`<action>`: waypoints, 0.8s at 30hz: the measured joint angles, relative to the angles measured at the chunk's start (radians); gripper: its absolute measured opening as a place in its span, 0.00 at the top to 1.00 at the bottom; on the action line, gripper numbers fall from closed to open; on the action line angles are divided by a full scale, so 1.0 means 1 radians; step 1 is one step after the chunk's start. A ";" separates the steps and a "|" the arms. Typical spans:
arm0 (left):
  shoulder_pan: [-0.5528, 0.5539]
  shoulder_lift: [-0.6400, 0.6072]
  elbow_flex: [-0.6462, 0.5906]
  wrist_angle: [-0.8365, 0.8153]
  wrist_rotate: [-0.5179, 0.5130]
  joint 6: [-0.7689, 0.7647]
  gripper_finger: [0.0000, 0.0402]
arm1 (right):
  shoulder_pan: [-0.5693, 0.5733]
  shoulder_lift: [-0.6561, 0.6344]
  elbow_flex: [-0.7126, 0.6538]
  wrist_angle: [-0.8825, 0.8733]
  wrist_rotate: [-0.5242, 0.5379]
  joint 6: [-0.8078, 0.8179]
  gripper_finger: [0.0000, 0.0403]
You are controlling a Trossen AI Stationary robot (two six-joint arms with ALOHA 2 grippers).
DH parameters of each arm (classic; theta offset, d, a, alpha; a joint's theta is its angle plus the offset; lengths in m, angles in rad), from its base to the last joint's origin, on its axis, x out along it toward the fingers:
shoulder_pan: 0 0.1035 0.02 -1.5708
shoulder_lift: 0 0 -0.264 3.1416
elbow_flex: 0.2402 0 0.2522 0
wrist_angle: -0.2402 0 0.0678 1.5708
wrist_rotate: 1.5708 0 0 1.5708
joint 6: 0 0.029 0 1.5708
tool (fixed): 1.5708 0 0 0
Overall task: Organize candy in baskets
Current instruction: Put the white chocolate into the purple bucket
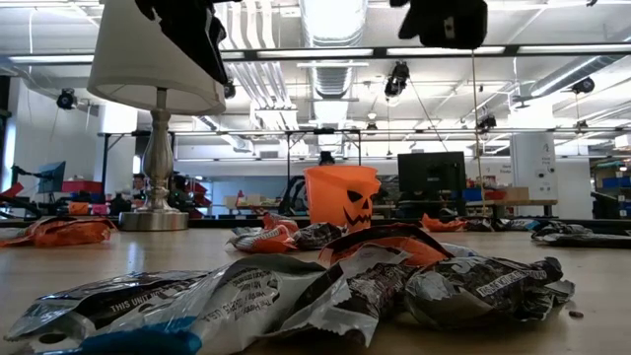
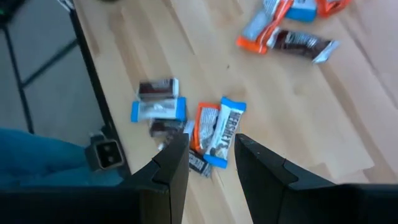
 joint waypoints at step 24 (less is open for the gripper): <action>-0.020 0.000 0.000 -0.071 0.065 -0.034 0.65 | 0.057 0.282 -0.001 0.021 -0.091 0.043 0.54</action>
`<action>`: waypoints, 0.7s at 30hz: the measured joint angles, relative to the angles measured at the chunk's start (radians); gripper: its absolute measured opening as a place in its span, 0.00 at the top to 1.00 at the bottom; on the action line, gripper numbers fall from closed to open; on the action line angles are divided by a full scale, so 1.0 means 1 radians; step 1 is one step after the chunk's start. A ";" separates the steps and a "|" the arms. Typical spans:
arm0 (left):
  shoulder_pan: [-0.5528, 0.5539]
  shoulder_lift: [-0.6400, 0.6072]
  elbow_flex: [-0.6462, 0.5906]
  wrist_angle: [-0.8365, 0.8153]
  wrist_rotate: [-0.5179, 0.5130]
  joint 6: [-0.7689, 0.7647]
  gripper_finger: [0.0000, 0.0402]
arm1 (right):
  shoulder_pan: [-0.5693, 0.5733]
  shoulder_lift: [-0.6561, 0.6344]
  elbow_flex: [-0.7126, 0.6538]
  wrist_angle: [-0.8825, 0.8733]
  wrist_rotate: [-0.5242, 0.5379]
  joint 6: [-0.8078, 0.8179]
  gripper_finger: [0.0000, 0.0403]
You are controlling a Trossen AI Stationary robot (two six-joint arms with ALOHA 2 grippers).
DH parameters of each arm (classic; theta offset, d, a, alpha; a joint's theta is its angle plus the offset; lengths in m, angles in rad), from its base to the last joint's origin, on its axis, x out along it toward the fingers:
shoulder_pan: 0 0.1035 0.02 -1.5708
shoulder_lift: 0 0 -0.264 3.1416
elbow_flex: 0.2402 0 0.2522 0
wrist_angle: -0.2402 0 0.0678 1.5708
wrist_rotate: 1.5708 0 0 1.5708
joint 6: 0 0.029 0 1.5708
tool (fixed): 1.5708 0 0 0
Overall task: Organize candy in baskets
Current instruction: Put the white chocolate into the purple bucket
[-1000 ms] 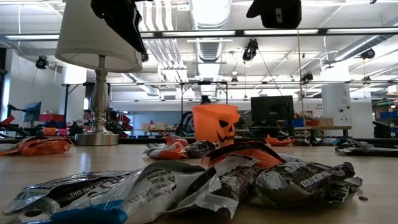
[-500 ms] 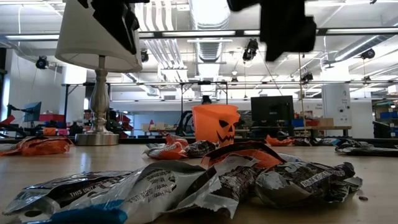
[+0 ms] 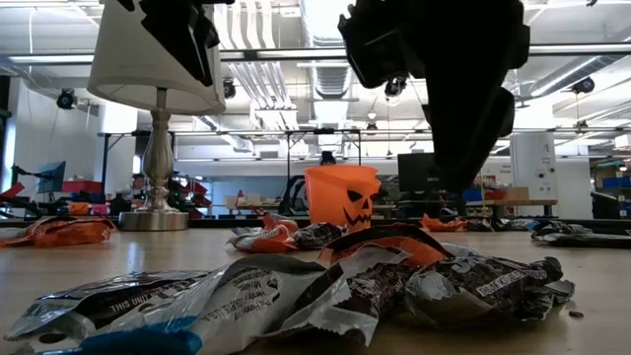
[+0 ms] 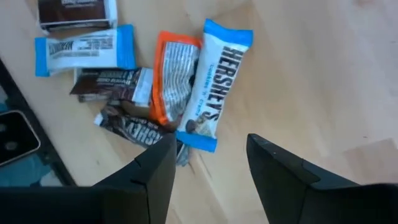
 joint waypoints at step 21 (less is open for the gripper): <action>0.000 0.000 0.000 0.001 0.000 0.000 0.65 | 0.015 0.088 0.000 0.074 -0.014 -0.028 0.54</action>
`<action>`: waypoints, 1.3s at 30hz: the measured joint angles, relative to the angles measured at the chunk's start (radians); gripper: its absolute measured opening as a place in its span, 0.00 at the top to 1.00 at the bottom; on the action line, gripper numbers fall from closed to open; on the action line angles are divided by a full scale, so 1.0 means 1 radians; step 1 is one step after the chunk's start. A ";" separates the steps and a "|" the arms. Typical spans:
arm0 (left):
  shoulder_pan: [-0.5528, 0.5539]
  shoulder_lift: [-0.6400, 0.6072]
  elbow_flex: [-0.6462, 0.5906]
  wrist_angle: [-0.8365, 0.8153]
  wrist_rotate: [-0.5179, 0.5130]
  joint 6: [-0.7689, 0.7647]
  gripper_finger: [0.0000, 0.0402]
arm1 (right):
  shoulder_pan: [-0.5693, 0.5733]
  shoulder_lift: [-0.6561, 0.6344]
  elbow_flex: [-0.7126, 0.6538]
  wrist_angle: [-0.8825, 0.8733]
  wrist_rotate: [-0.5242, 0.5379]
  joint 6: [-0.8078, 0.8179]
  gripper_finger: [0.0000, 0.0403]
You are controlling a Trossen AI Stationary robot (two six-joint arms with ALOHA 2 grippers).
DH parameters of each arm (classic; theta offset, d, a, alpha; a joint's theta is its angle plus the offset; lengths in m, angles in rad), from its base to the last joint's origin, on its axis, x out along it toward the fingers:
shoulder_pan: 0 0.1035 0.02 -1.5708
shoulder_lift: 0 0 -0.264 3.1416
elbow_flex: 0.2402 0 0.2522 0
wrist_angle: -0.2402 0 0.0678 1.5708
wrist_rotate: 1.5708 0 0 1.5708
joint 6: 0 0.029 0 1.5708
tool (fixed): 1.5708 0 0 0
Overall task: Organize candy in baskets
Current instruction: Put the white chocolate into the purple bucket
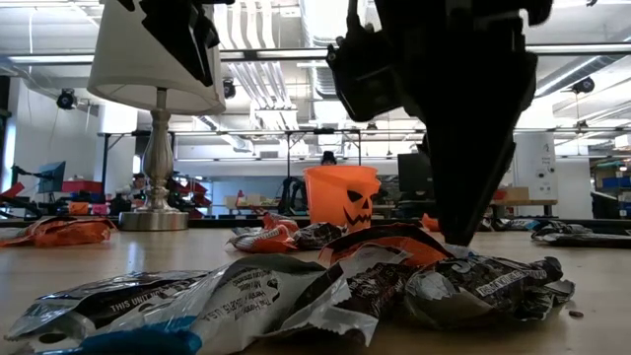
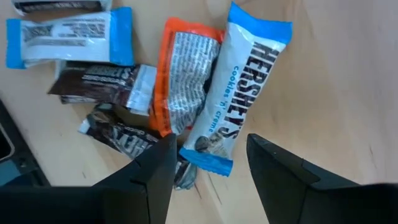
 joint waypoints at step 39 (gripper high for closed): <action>0.000 0.000 0.000 0.000 0.000 -0.015 0.65 | 0.000 0.003 -0.068 0.038 0.045 0.027 0.62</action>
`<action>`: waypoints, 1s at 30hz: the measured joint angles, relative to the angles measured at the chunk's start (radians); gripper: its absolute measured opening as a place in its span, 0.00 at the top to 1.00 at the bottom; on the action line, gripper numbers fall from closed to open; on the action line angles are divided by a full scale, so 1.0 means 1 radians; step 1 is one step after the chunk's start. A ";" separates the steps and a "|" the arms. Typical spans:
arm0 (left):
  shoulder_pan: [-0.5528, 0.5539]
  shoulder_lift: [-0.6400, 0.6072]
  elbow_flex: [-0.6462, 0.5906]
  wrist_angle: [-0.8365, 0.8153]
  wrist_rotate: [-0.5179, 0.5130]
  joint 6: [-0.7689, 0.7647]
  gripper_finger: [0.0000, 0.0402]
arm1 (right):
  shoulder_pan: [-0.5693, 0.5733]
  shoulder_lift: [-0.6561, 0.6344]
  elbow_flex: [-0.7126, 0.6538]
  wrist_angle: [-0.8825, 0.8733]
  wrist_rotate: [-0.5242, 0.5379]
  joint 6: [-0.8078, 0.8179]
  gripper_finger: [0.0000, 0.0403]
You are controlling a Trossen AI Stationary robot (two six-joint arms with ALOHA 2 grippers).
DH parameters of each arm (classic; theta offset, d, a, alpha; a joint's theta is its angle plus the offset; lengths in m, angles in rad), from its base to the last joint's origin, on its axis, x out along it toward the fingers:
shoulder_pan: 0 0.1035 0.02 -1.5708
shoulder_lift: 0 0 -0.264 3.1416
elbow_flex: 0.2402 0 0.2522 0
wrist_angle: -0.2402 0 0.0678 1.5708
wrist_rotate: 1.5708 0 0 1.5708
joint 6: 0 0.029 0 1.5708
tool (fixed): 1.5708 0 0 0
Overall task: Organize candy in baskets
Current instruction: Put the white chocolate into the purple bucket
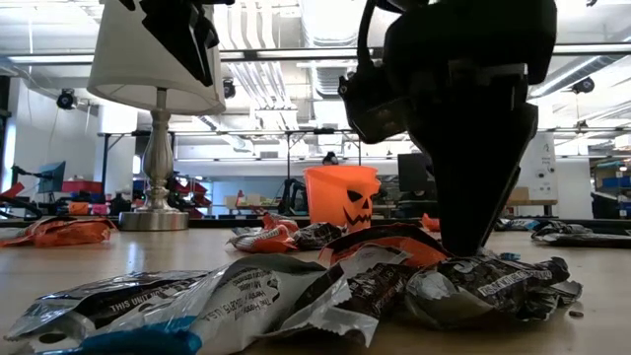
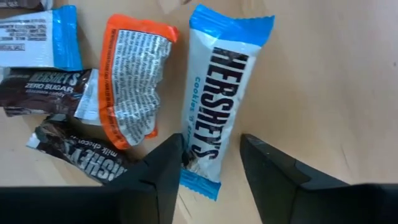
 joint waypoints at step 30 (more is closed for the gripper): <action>0.000 0.000 0.000 0.000 0.000 0.000 0.65 | 0.002 -0.070 0.002 -0.037 -0.054 0.048 0.98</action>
